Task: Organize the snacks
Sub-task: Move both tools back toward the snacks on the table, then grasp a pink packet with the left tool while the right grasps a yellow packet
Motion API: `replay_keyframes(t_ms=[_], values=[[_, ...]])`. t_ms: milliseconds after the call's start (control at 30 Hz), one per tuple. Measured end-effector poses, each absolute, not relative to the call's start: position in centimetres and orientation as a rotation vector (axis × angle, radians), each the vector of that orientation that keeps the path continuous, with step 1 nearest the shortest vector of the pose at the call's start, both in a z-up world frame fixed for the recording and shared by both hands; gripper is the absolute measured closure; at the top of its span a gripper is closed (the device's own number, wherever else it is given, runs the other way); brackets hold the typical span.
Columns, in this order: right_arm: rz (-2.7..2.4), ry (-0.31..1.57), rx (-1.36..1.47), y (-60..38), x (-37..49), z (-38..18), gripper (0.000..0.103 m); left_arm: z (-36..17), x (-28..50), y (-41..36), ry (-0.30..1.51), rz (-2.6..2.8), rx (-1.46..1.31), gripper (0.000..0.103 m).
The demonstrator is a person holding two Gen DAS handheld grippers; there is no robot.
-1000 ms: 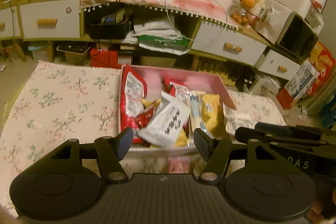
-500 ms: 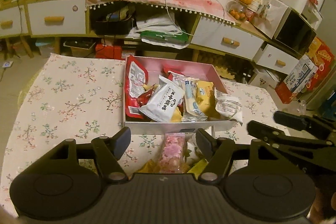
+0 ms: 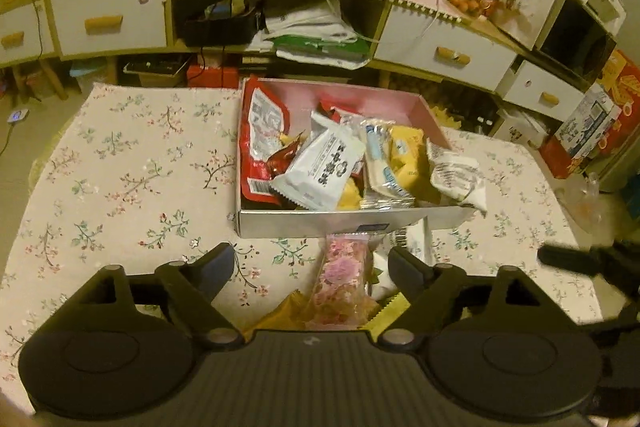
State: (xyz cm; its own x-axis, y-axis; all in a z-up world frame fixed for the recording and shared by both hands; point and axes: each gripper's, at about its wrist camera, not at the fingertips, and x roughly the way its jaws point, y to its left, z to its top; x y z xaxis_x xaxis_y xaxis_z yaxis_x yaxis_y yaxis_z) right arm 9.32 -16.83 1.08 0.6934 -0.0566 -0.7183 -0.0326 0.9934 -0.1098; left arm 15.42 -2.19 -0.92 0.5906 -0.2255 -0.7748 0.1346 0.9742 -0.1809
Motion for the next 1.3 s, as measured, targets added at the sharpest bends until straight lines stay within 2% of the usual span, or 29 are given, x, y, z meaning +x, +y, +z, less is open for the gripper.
replay_keyframes(t_ms=[133, 433, 467, 500, 567, 633, 967, 1300], values=[[0.008, 0.891, -0.080, -17.3, 10.0, -0.4, 0.028, -2.2, 16.2, -2.3, 0.945, -0.201, -0.113, 0.012], [0.002, 0.968, -0.057, -18.0, 10.1, -1.3, 0.028, -5.7, 17.7, -4.3, 1.002, -0.228, -0.131, 0.013], [0.008, 0.976, -0.057, -18.0, 10.1, -1.4, 0.028, -6.0, 17.9, -4.5, 1.008, -0.234, -0.121, 0.021], [0.016, 0.983, -0.055, -17.9, 10.2, -1.5, 0.028, -6.5, 18.0, -4.7, 1.020, -0.239, -0.111, 0.037], [0.029, 0.991, -0.054, -17.9, 10.2, -1.7, 0.028, -7.3, 18.2, -4.8, 1.057, -0.239, -0.114, 0.059], [0.034, 0.995, -0.054, -18.0, 10.3, -1.8, 0.028, -7.7, 18.3, -4.8, 1.074, -0.242, -0.117, 0.066], [0.141, 1.034, -0.081, -16.3, 10.6, -3.5, 0.029, -5.4, 17.5, -3.1, 1.070, -0.248, -0.188, 0.066], [0.168, 1.047, -0.218, -13.4, 10.5, -6.4, 0.041, -4.7, 17.4, -1.6, 1.063, -0.223, -0.219, 0.066]])
